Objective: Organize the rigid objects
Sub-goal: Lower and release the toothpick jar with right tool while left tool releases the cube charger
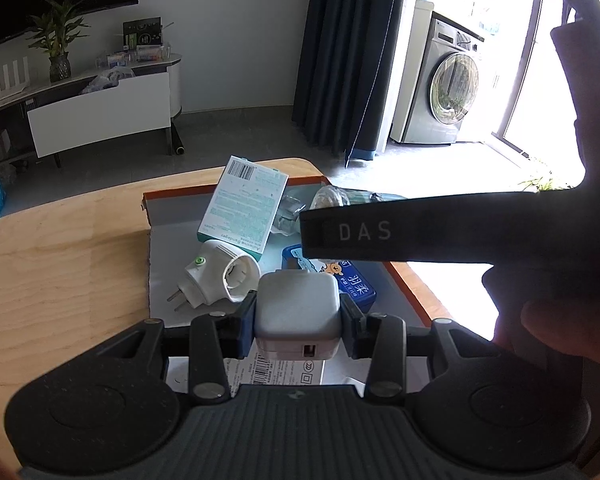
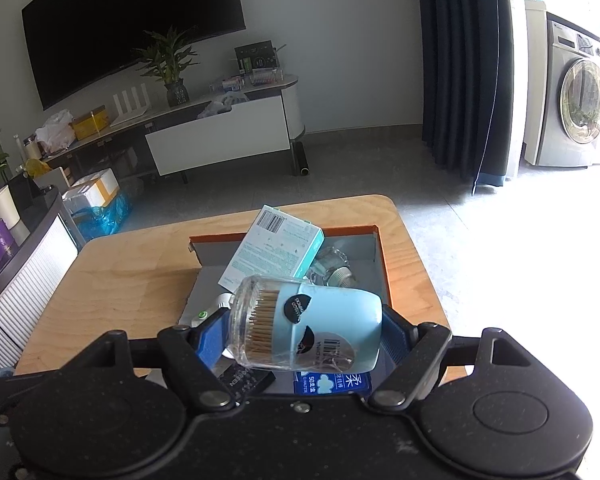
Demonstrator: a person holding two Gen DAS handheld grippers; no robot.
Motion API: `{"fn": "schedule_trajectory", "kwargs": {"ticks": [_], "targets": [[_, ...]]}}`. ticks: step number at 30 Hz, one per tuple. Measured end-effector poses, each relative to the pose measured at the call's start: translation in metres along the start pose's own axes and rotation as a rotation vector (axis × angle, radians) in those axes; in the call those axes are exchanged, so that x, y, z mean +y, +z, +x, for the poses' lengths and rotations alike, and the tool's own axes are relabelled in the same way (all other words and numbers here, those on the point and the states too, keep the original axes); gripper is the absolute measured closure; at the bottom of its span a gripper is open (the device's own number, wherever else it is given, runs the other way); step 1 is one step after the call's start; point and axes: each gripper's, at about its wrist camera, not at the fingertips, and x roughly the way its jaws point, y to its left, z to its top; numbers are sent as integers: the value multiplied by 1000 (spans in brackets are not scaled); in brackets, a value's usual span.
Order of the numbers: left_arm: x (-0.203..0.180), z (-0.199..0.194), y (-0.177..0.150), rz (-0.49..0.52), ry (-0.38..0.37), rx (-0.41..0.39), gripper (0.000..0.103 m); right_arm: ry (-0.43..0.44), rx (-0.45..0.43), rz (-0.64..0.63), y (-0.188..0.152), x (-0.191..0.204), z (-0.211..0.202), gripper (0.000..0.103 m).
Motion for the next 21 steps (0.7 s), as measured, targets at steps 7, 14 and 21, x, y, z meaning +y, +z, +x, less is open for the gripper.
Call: {"fn": "schedule_trajectory", "kwargs": {"ticks": [7, 14, 21], "targets": [[3, 6, 1, -12, 4, 11, 61, -4, -6, -9, 7, 1, 15, 10], [2, 7, 0, -13, -2, 18, 61, 26, -88, 24, 13, -9, 10, 10], [-5, 8, 0, -4, -18, 14, 61, -21, -126, 53, 8, -21, -18, 9]]}}
